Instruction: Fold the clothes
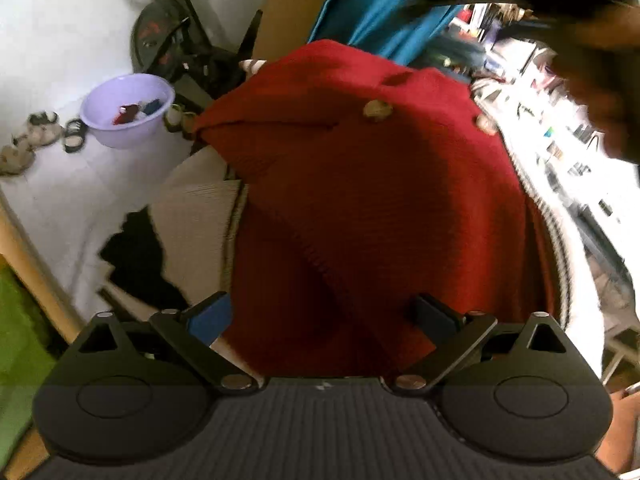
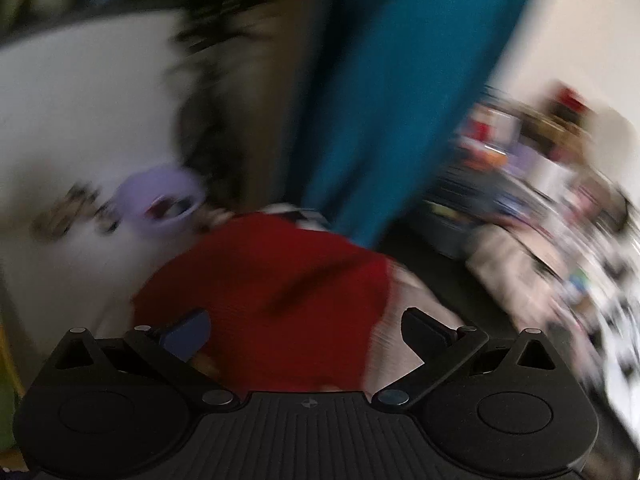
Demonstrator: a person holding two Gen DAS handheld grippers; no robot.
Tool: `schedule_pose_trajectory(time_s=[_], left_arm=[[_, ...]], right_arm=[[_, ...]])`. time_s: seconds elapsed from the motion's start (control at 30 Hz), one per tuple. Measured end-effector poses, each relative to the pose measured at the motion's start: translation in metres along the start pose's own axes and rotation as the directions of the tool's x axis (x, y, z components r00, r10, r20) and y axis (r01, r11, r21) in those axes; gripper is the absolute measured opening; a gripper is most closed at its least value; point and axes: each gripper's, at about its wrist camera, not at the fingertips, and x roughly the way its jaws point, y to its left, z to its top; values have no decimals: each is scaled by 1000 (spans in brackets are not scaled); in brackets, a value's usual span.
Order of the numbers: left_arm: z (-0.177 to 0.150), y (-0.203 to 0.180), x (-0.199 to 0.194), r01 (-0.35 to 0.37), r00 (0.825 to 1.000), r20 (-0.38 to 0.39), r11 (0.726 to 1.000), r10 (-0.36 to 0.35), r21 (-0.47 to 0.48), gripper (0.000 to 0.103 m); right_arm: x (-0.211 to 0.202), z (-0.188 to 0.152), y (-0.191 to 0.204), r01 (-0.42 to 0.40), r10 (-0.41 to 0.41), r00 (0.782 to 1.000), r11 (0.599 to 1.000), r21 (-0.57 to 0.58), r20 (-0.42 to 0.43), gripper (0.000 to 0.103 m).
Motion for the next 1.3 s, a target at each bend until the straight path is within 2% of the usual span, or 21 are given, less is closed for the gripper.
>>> schedule_pose_trajectory(time_s=[0.07,0.2,0.33,0.47,0.5,0.53,0.57,0.6,0.63,0.7,0.73,0.77,0.8,0.9,0.97,1.03,1.1,1.13,1.23,1.3], left_arm=[[1,-3,6,5,1000,6,1000,-5,-1,99],[0,-2,15,21,1000,14,999,-20,-47,102],[-4,4,21,47,999,13,991,-45,-126,102],[-5,7,23,61,998,12,985,-59,-164,102],[-5,7,23,58,998,11,985,-57,-163,102],[-3,7,22,55,999,8,986,-54,-157,102],[-2,6,22,51,999,6,987,-50,-151,102],[-1,6,20,52,999,5,988,-52,-143,99],[1,5,19,57,998,5,990,-56,-131,96],[5,0,14,67,998,4,994,-67,-84,80],[7,-4,12,66,998,3,996,-66,-57,77],[9,-8,10,64,998,3,997,-64,-31,70],[11,-12,8,68,998,7,998,-68,1,57],[16,-28,-2,93,995,16,990,-95,106,48],[19,-39,-8,138,990,6,976,-141,171,47],[22,-50,-12,210,977,-29,951,-209,225,47],[23,-67,-15,257,966,-70,916,-248,309,48],[22,-77,-16,264,964,-86,891,-250,371,49],[13,-102,-22,252,966,-96,804,-238,538,64],[11,-111,-27,206,974,-56,763,-219,613,78]], right_arm=[[38,14,37,-46,43,999,992,-122,-27,102],[115,24,110,-129,96,987,945,-300,-125,102],[182,22,166,-152,70,972,914,-377,-223,102],[213,6,197,-140,12,964,873,-467,-267,101],[216,0,202,-135,-8,962,854,-503,-272,96],[217,-6,204,-126,-27,964,831,-541,-266,72],[211,-11,200,-116,-30,970,815,-567,-243,55],[203,-10,191,-129,-2,973,821,-556,-229,32],[194,-6,179,-152,41,975,840,-521,-219,18],[170,14,139,-238,180,965,906,-351,-191,14],[153,21,117,-255,223,965,923,-290,-139,13],[135,29,95,-275,263,961,934,-228,-83,13],[117,36,73,-295,295,955,941,-167,-27,13],[56,38,-4,-339,330,929,940,30,166,12],[12,24,-60,-323,272,921,933,156,279,12],[-28,-3,-116,-289,174,919,909,302,354,12],[-54,-42,-166,-231,62,931,862,451,358,12],[-57,-68,-184,-202,26,945,828,522,325,12],[-63,-147,-236,-111,-55,977,698,707,207,12],[-48,-189,-248,-97,-14,991,627,773,135,12]])
